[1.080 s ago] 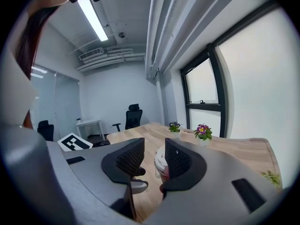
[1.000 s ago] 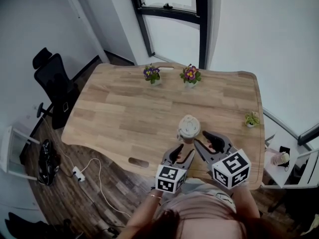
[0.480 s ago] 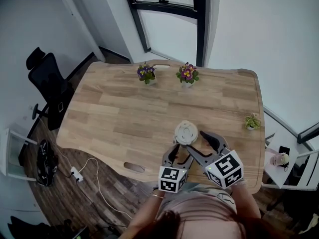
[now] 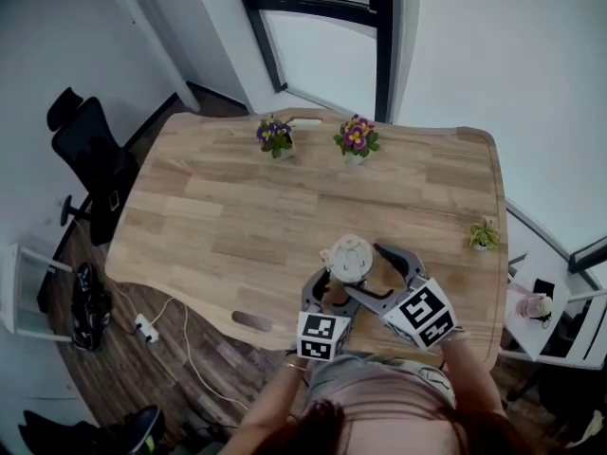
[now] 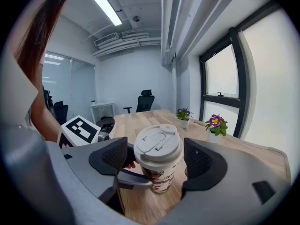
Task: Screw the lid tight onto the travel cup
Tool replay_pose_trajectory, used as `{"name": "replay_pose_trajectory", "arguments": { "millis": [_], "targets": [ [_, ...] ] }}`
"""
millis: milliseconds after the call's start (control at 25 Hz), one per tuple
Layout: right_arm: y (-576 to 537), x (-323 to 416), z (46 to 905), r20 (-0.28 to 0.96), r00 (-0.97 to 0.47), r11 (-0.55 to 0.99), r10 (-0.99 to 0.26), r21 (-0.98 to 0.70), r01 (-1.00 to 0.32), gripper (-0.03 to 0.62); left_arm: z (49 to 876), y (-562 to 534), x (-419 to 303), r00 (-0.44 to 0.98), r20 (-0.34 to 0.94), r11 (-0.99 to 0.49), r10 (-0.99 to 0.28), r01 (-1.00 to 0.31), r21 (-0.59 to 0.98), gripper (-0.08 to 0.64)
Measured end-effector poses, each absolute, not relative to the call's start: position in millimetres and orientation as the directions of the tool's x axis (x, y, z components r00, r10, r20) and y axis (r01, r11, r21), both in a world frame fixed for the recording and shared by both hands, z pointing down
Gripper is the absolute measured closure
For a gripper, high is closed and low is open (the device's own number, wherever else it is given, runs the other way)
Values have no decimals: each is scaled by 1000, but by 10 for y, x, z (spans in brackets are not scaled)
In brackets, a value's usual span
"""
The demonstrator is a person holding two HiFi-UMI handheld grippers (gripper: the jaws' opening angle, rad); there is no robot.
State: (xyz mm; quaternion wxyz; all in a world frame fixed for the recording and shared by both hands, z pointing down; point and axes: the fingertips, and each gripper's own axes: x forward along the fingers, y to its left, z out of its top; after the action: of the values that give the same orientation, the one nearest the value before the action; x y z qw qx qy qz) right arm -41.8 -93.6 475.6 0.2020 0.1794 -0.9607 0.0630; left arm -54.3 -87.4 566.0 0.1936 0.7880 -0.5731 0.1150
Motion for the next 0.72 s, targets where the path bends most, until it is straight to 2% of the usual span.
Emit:
{"name": "replay_pose_trajectory", "arguments": {
  "millis": [280,560,720],
  "targets": [
    [-963,-498,4890,423,-884,960,-198,-98,-262,213,5651,-1001,-488,403,402,-405,-823,-911,84,226],
    [-1038,-559,4963,431,-898,980,-93,-118,-159,202,5656,-1116,-411,521,419,-579,-744,-815,-14,209],
    [-1087,-571,4969,428,-901,987,-66,-105,-122,204,5650,-1178,-395,552,432,-627,-714,-777,-44,207]
  ]
}}
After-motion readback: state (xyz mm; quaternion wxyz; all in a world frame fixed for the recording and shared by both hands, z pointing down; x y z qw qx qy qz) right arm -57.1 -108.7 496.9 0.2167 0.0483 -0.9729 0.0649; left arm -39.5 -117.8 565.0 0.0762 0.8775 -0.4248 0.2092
